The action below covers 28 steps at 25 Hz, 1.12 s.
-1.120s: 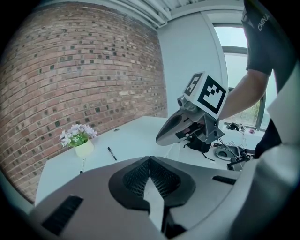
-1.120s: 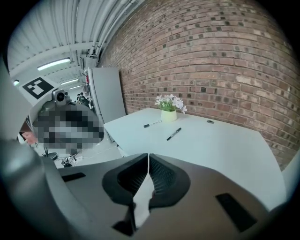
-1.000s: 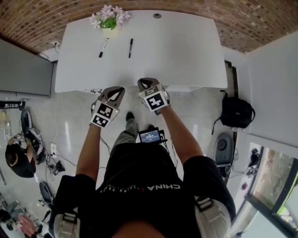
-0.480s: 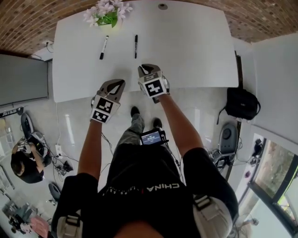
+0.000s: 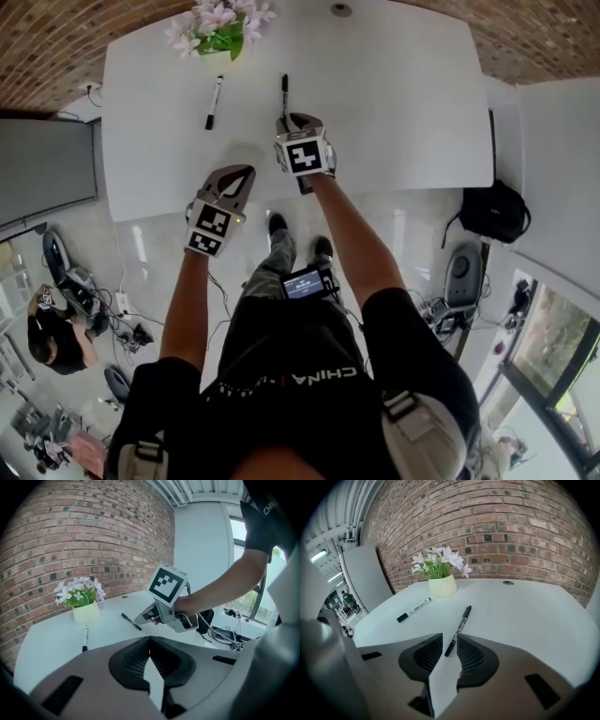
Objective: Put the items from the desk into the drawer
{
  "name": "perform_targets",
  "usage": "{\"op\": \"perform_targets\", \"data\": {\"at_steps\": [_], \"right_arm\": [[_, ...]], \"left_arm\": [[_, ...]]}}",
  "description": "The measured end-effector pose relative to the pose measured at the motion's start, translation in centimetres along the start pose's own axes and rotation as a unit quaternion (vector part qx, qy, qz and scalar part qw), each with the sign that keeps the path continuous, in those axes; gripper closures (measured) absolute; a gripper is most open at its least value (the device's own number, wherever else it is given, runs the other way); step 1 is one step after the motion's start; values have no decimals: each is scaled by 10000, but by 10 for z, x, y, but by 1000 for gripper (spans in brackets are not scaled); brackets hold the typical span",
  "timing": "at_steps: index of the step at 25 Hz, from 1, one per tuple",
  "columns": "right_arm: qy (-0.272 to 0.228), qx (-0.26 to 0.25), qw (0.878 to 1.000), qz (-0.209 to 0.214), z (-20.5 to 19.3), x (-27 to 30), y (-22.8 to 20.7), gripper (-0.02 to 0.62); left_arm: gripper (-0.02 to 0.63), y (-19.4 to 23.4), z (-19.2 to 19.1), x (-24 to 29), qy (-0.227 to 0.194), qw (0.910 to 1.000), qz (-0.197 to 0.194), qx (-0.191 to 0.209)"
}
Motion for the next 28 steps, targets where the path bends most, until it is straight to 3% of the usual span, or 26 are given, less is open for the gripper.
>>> {"op": "perform_targets", "data": {"at_steps": [4,16,22,28], "right_arm": [[88,10,9992,-381,10,18,-6,512],[234,287,9956,-864,11,41,-13,526],[351,50,9956,-869,11,38,-12,549],[145,-145,9973,-702,15,11,-9,549]], "left_arm": [[594,9,-10,1,54,10000,-17,-65],[594,25,-26,-5,129,9997,25,-189],[595,26,-23,-8,82,9998,80,-188],[594,26,-7,-15,9,9997,231,-125]]}}
Point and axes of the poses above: the fingertips, and each gripper's own axes: x forward along the fingers, y to its left, z out of its top, the point moved 6 cm from there along -x, backward along the fingers, and after that the axes turned 5 degrees about x, right-handed, at the moved point
